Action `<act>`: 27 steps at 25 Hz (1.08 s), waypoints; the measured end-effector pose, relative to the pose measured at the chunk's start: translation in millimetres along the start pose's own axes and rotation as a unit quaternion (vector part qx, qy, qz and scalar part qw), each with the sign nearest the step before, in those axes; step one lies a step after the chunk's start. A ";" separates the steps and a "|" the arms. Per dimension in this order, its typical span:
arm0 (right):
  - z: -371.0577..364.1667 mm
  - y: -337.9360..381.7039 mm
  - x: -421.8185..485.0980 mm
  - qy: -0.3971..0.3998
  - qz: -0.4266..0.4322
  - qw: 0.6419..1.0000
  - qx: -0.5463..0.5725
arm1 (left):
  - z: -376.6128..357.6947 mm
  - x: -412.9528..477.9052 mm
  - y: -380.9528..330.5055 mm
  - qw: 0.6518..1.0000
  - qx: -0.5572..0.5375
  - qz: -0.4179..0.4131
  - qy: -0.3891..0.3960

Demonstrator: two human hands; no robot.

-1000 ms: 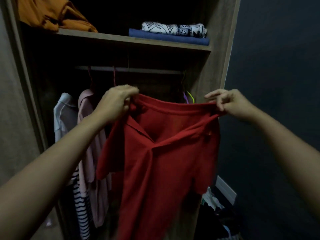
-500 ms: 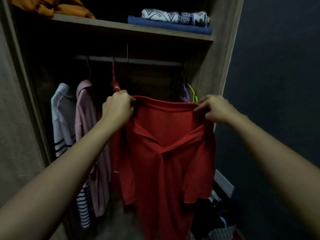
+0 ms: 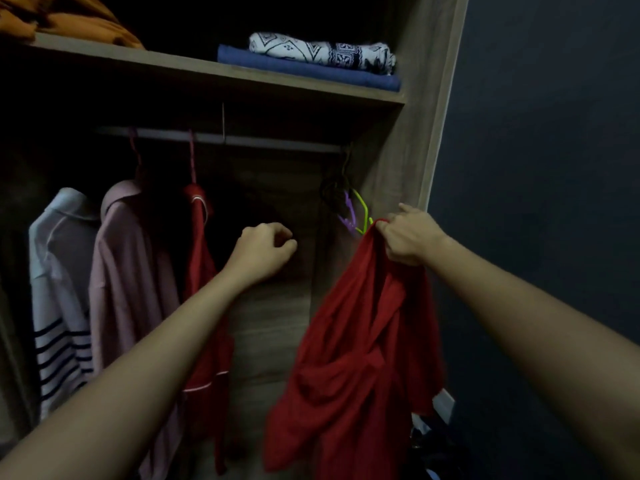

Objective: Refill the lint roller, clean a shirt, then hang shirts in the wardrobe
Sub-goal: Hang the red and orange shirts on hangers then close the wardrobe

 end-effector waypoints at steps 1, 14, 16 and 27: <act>-4.2 0.8 0.6 -0.006 0.011 1.000 -0.011 | -12.9 6.7 -2.5 1.000 -0.016 0.008 0.005; -24.5 -1.4 12.8 -0.071 0.054 0.996 -0.023 | -166.3 137.6 -33.3 0.960 -0.206 0.189 0.011; -24.2 -1.5 12.8 -0.073 0.054 0.996 -0.025 | -162.4 145.1 -35.6 0.966 -0.187 0.179 -0.014; -20.9 -0.6 11.0 -0.076 0.050 0.996 -0.021 | -131.6 158.8 -34.7 0.961 -0.140 0.236 -0.035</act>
Point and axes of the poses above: each hand's wrist, its own x-axis towards the middle knuckle, its own z-axis out of the back of the hand, y = z × x, the point moved 10 cm from there along x, towards the middle knuckle, and after that the axes turned 9 degrees about -y, right-handed, at the moved point
